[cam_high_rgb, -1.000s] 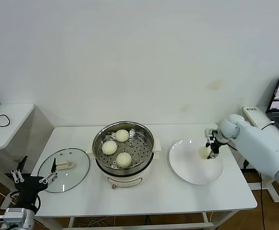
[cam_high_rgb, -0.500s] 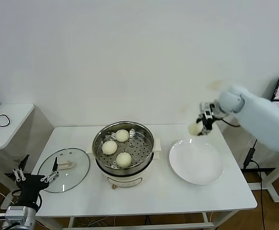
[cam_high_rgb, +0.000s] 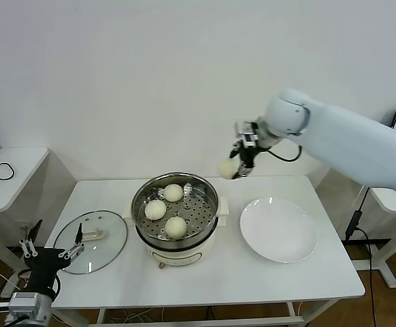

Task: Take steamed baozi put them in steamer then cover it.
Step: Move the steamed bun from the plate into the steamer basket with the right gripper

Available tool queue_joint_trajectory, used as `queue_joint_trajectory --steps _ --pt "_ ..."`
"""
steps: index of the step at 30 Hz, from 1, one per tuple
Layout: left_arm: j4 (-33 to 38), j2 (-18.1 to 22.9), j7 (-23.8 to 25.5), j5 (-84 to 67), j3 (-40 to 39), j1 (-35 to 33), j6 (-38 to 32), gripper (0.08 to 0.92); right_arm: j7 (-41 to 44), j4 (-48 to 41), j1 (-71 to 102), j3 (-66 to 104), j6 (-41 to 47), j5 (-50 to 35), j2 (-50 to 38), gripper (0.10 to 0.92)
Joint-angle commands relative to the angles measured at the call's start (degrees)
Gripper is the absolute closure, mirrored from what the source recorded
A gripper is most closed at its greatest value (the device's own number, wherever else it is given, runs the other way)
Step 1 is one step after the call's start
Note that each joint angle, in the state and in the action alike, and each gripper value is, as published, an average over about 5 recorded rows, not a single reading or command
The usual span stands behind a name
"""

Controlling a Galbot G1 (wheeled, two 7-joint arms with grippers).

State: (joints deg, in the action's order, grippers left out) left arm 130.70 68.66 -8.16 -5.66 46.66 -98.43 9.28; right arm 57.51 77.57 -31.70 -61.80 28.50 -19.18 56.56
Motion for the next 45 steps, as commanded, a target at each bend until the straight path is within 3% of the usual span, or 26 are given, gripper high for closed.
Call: queue_joint_trajectory --steps 1,19,35,45 --pt "0.3 0.0 0.0 -0.1 0.5 -0.1 0.0 0.177 -5.5 -0.1 0.6 -4.4 6.6 -9.5 11.2 0.388" --pt "-0.2 0.4 0.0 -0.2 0.1 0.9 0.0 0.177 -9.4 -6.0 10.1 -5.6 11.5 -1.2 14.4 0.387" --pt "0.4 0.6 0.0 -0.2 0.2 0.6 0.1 0.177 -10.7 -6.0 11.3 -4.1 12.2 -0.7 13.6 0.381" --pt "0.7 0.8 0.0 -0.2 0.5 0.6 0.1 0.177 -12.0 -0.8 6.5 -0.7 13.1 -3.3 8.8 0.210"
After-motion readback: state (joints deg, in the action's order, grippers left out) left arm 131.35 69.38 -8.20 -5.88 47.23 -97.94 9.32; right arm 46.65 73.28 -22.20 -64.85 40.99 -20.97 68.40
